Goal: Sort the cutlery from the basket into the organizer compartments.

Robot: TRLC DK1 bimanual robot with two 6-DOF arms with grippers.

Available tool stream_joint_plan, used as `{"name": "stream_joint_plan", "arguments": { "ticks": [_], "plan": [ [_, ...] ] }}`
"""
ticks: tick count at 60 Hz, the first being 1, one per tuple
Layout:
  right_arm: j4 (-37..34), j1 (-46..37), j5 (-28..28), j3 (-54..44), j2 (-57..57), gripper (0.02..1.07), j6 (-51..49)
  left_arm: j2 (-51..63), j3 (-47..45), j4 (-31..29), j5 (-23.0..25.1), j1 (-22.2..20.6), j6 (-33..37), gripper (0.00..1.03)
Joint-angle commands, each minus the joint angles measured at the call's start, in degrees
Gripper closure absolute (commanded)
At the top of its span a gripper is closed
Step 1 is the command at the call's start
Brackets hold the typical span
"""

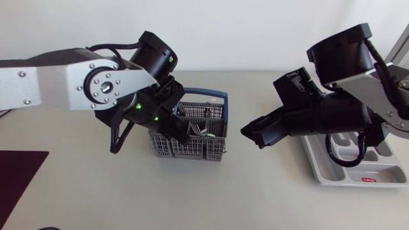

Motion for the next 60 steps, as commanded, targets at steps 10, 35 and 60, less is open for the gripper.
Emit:
{"name": "stream_joint_plan", "arguments": {
  "ticks": [10,35,60],
  "plan": [
    [-0.25,0.55,0.18,0.00,-1.03,0.23,-0.17,1.31,0.94,0.89,-2.04,-1.31,-1.51,1.00],
    [-0.42,0.82,0.18,-0.09,-1.64,0.23,-0.35,-3.00,1.11,0.80,-3.09,-0.96,-1.51,1.00],
    [-1.66,2.57,0.26,1.32,-1.29,0.23,-0.26,-8.10,5.68,-5.44,9.48,5.90,-2.30,1.00]
  ]
}}
